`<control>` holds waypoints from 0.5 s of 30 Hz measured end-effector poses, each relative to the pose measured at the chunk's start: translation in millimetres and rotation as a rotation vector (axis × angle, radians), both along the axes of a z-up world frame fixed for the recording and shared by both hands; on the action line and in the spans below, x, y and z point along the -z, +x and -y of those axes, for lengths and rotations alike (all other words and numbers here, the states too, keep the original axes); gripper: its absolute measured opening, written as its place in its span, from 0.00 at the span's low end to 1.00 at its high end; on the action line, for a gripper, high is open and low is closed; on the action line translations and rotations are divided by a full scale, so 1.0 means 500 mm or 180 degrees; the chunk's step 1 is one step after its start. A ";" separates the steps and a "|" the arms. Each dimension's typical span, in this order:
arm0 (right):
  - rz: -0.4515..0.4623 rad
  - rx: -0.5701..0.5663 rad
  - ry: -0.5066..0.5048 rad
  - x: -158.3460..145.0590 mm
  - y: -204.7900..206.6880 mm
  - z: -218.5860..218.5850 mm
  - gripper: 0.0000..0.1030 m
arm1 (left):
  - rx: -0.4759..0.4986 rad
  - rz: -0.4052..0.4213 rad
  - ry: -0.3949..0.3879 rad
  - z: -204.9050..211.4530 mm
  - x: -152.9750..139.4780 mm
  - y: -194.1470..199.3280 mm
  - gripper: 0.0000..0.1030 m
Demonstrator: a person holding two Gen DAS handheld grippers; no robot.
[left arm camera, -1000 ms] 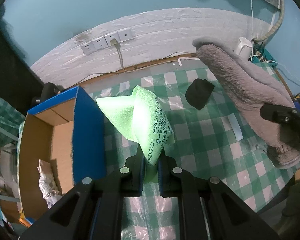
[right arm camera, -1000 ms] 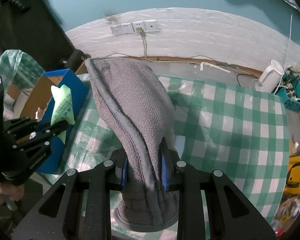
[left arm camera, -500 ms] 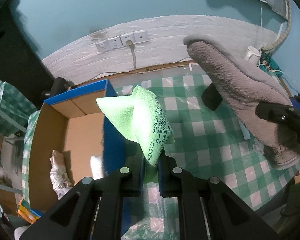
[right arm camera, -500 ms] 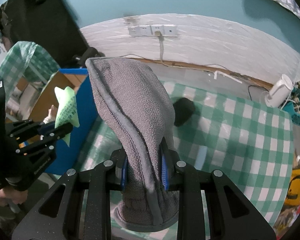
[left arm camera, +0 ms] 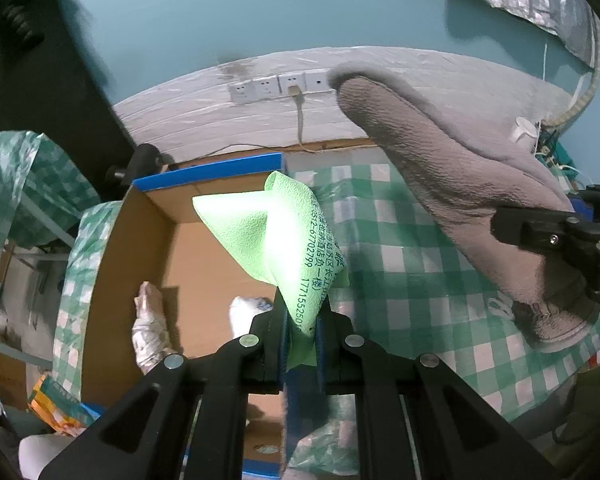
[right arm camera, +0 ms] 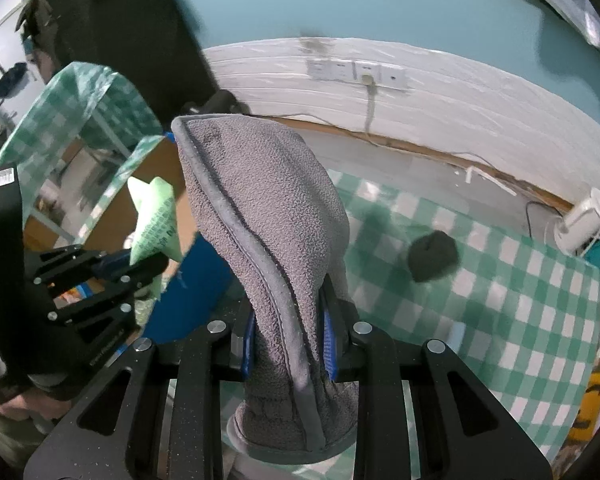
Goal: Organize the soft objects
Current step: 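Carry the green cloth with the left tool while the right tool carries the grey fleece to the box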
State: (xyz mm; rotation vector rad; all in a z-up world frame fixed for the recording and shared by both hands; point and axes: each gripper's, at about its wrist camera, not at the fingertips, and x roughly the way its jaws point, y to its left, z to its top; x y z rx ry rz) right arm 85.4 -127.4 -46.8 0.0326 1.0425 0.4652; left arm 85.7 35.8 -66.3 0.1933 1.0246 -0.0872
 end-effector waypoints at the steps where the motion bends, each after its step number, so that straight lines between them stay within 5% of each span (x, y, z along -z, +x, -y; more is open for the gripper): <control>1: 0.0007 -0.0028 -0.0003 -0.003 0.002 -0.012 0.23 | -0.0012 0.0004 -0.0006 -0.007 -0.001 -0.001 0.11; 15: 0.0006 -0.0373 -0.0010 -0.024 0.016 -0.157 0.23 | -0.0368 0.0035 -0.0042 -0.130 -0.004 -0.016 0.11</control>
